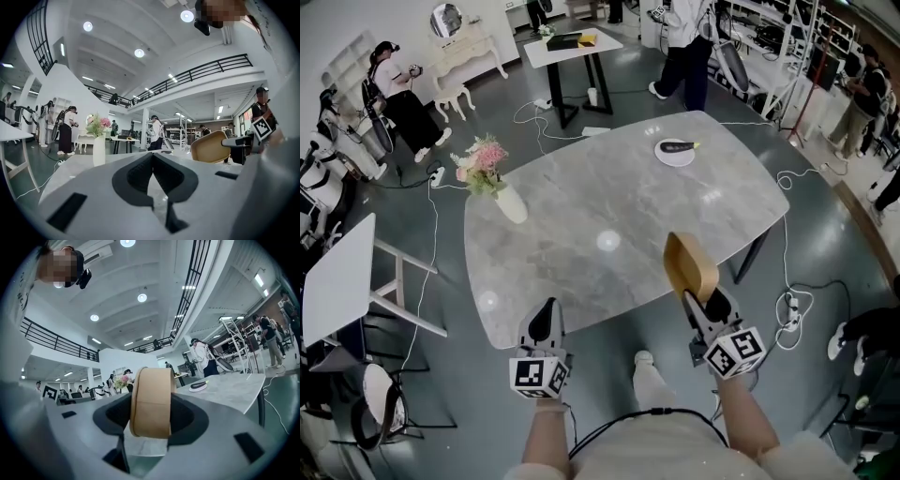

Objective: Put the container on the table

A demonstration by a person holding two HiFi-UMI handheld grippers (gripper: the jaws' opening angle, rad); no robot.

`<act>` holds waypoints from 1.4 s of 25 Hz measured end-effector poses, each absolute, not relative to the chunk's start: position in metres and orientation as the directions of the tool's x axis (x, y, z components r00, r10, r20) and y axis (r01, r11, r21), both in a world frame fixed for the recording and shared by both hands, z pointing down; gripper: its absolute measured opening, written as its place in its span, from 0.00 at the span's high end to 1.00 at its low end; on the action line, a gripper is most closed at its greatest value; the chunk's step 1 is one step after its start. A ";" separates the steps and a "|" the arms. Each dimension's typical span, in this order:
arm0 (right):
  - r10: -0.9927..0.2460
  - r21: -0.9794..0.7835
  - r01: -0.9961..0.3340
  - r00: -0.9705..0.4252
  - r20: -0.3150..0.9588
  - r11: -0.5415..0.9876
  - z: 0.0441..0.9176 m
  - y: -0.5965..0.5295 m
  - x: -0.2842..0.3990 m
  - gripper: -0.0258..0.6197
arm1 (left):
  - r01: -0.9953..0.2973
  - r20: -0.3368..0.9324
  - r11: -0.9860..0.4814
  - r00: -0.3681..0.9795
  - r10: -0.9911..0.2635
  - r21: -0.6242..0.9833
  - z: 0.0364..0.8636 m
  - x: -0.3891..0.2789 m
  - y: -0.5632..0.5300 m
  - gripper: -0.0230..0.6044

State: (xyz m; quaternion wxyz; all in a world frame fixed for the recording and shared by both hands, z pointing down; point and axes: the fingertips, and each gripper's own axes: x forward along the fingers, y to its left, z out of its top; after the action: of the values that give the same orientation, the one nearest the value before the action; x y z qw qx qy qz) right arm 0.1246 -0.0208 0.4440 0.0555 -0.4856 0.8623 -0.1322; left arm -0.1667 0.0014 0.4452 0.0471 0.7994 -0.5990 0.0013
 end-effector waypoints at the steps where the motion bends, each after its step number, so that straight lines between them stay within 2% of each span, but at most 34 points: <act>1: -0.849 -0.283 -0.820 -0.527 0.034 0.498 0.444 -0.028 0.123 0.61 | -0.958 0.061 -0.276 0.280 -0.958 0.074 0.445 -0.167 -0.005 0.96; 17: -0.807 -0.308 -0.781 -0.587 0.061 0.544 0.459 -0.125 0.120 0.61 | -0.969 0.078 -0.236 0.241 -0.967 0.072 0.450 -0.157 -0.095 0.96; 35: -0.778 -0.345 -0.757 -0.619 0.108 0.555 0.482 -0.161 0.118 0.61 | -0.967 0.112 -0.244 0.251 -0.961 0.080 0.473 -0.144 -0.132 0.96</act>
State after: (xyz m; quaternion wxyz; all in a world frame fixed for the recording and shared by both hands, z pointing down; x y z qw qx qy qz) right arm 0.1180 -0.1609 0.4819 0.0286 -0.4355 0.8812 -0.1815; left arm -0.1435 -0.1321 0.4732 0.0661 0.7883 -0.6114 0.0200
